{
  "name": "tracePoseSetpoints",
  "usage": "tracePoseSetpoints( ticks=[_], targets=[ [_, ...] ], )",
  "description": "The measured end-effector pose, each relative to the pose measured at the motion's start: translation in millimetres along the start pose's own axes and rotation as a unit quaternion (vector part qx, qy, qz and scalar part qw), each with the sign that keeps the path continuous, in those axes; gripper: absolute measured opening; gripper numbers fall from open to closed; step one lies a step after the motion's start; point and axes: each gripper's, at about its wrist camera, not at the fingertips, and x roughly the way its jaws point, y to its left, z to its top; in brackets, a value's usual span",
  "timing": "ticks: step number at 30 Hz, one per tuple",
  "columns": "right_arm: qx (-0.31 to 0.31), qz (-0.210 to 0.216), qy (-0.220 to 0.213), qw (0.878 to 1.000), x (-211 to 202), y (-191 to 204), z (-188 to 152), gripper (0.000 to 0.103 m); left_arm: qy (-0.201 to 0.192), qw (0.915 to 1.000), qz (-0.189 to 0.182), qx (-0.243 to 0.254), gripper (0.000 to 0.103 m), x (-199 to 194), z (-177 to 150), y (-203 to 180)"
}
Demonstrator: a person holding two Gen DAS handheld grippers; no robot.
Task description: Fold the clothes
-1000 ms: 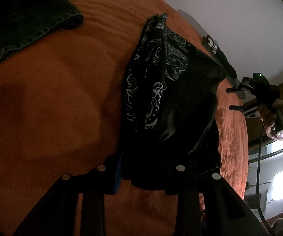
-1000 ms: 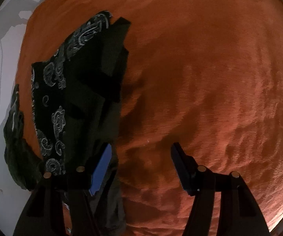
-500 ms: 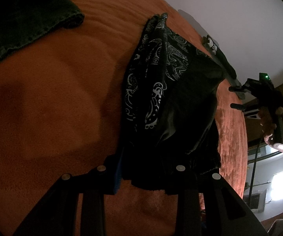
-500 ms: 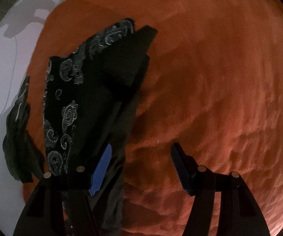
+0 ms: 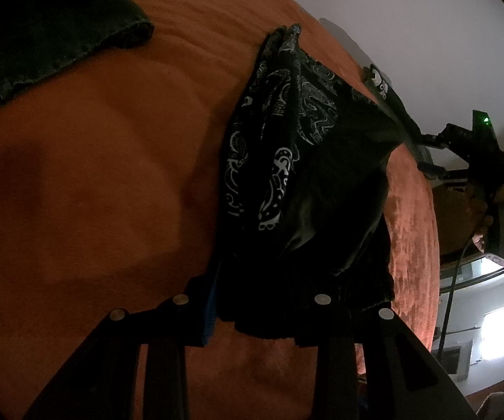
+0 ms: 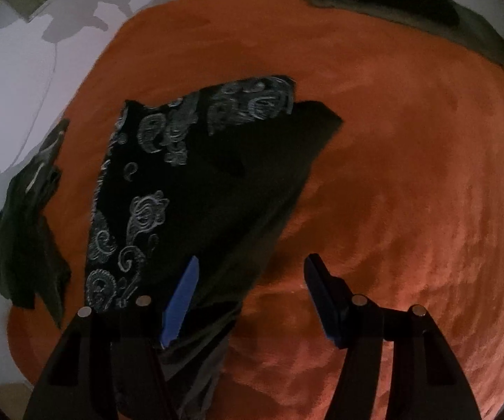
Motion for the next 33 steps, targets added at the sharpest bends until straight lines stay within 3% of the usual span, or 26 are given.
tracePoseSetpoints(
  ticks=[13,24,28,33],
  targets=[
    [-0.012,0.001,0.052,0.999,28.3,30.5,-6.9,0.062,-0.003,1.0,0.003,-0.004,0.038,0.7,-1.0,2.8],
    [0.055,-0.022,0.042,0.997,21.7,-1.0,19.5,0.062,-0.001,1.0,0.003,-0.003,0.04,4.2,0.0,5.3],
    [0.071,-0.026,0.034,0.997,22.8,-5.5,34.3,0.062,-0.002,1.0,0.003,-0.004,0.041,4.2,-1.0,5.7],
    [0.059,-0.01,0.046,0.997,26.7,24.4,81.4,0.062,-0.003,1.0,0.008,0.0,0.041,3.3,-3.4,4.3]
  ],
)
